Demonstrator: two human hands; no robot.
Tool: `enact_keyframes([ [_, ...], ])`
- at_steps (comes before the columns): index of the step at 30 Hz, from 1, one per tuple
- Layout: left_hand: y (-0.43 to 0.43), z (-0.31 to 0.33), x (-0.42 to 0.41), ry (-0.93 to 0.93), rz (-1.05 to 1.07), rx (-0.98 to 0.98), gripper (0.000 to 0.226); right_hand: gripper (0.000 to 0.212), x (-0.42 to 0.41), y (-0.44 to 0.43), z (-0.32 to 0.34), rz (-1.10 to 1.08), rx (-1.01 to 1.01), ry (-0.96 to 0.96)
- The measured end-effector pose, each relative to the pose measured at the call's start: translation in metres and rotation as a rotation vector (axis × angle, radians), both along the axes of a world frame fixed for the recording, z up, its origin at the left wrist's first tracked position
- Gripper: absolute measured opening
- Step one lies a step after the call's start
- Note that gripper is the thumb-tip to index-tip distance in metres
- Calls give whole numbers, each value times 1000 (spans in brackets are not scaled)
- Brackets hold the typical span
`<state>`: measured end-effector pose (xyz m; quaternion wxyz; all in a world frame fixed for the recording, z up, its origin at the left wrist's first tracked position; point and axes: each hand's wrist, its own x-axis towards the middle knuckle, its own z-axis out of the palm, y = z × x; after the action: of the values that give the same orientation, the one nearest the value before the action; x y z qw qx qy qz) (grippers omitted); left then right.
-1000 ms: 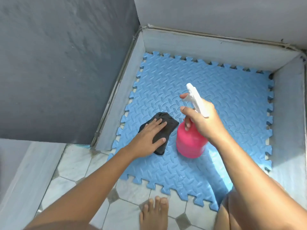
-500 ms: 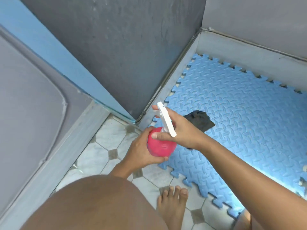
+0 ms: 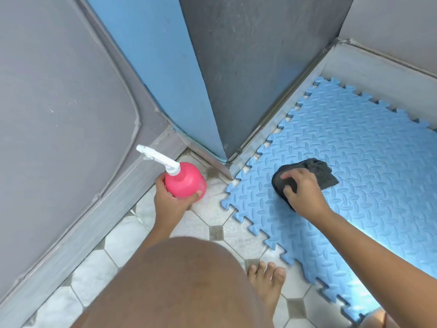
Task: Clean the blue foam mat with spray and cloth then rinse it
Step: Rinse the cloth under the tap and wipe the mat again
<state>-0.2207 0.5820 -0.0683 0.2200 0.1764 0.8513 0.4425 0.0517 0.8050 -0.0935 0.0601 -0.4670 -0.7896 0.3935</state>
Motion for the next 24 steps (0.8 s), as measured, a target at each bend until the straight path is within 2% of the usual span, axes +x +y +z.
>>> enact_keyframes([
  [4,28,-9,-21,34,41,35,99,48,25,12,-6,31,98,-87],
  [8,44,-18,-28,-5,66,50,96,74,42,22,-18,179,150,-264],
  [12,49,-24,-29,-53,104,45,101,86,49,27,-29,299,220,-375],
  [15,49,-30,-34,-126,119,-36,112,83,49,33,-33,333,285,-404],
  [17,47,-34,-32,-167,147,-167,117,77,48,36,-33,334,311,-410],
  [21,39,-35,-15,-74,37,-528,94,52,46,40,-34,297,384,-370],
  [23,41,-27,-5,-32,-147,-722,74,43,43,41,-32,297,416,-364],
  [24,45,-21,2,-16,-275,-755,62,41,41,43,-29,303,407,-363],
])
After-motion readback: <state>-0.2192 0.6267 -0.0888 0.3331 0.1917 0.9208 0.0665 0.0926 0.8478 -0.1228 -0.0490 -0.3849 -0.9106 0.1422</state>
